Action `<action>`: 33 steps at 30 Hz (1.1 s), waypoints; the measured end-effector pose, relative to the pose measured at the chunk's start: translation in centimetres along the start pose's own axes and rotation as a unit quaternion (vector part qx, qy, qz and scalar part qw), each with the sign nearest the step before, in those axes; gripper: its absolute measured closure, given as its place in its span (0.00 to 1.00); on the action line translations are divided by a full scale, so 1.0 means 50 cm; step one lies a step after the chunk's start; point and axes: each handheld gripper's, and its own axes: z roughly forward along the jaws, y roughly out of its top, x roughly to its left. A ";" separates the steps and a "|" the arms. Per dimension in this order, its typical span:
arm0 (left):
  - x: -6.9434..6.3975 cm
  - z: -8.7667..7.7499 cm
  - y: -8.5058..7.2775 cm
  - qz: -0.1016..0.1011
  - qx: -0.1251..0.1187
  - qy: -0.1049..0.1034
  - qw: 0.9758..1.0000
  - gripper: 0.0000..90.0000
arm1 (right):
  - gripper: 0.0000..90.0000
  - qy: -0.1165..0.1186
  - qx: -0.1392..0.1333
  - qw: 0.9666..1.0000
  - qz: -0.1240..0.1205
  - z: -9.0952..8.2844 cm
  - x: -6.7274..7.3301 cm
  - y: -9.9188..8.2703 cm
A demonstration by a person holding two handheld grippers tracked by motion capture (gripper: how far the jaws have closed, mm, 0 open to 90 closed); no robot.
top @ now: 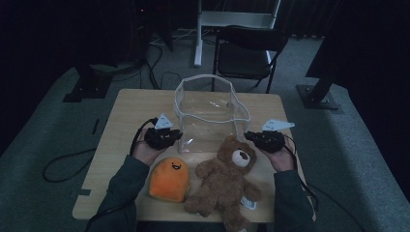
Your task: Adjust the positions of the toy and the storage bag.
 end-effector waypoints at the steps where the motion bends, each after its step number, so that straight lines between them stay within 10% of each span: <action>1: -0.002 -0.004 -0.002 0.000 0.001 -0.001 1.000 0.83 | 0.92 0.001 0.000 1.000 -0.001 0.000 0.000 0.000; 17: -0.076 -0.088 -0.069 -0.008 0.055 -0.034 0.998 0.38 | 0.71 0.005 0.004 1.000 -0.005 0.003 0.006 -0.003; 26: -0.079 -0.086 -0.122 -0.063 0.078 -0.072 0.992 0.25 | 0.68 0.004 0.006 1.000 -0.006 0.002 0.006 -0.006; 33: -0.074 -0.071 -0.131 -0.070 0.078 -0.066 0.992 0.42 | 0.67 0.004 0.005 1.000 -0.007 0.005 0.007 -0.005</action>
